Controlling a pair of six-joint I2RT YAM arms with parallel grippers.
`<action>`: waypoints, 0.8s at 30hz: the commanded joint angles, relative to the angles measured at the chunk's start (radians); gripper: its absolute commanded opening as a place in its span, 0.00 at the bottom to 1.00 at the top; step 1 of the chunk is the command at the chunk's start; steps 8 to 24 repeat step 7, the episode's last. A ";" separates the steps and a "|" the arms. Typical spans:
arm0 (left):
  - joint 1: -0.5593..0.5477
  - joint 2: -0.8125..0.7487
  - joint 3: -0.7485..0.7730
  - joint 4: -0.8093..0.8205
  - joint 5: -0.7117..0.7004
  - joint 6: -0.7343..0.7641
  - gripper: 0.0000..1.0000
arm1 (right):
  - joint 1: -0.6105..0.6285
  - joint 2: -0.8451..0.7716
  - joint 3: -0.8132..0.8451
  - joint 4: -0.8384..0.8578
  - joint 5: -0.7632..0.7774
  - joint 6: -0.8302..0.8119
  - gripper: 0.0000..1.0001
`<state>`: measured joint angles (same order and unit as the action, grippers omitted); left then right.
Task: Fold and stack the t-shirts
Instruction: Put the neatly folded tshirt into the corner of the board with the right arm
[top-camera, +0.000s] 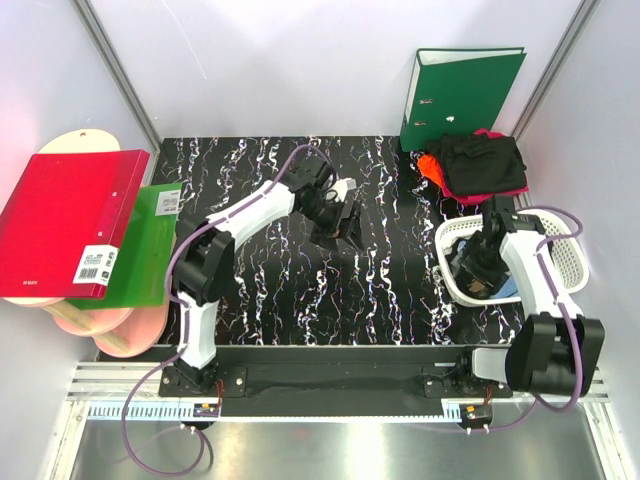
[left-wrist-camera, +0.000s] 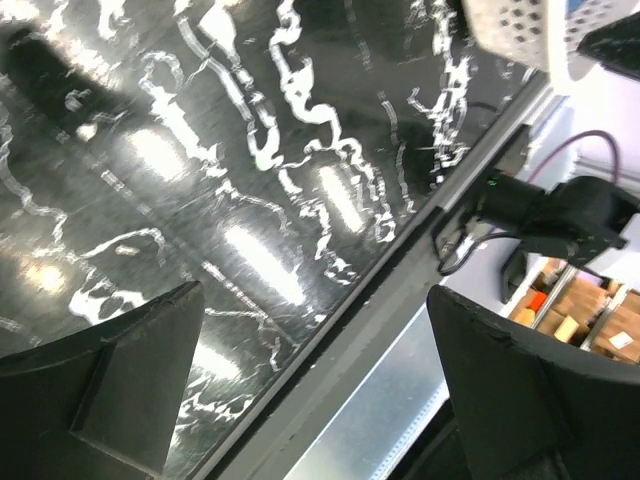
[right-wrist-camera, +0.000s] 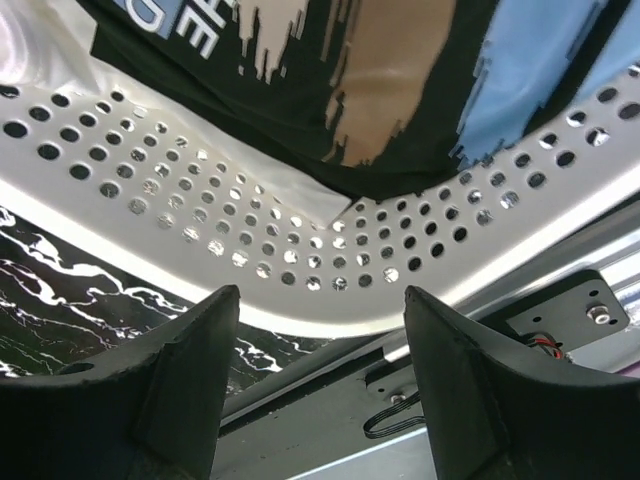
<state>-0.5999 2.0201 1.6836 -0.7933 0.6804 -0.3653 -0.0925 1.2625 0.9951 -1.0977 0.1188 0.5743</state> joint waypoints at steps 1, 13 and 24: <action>0.009 -0.080 -0.041 0.009 -0.039 0.055 0.99 | -0.003 0.035 0.068 0.027 -0.062 -0.028 0.75; 0.025 -0.187 -0.116 0.124 -0.027 0.069 0.99 | -0.003 0.058 0.065 0.039 -0.068 -0.034 0.75; 0.025 -0.187 -0.116 0.124 -0.027 0.069 0.99 | -0.003 0.058 0.065 0.039 -0.068 -0.034 0.75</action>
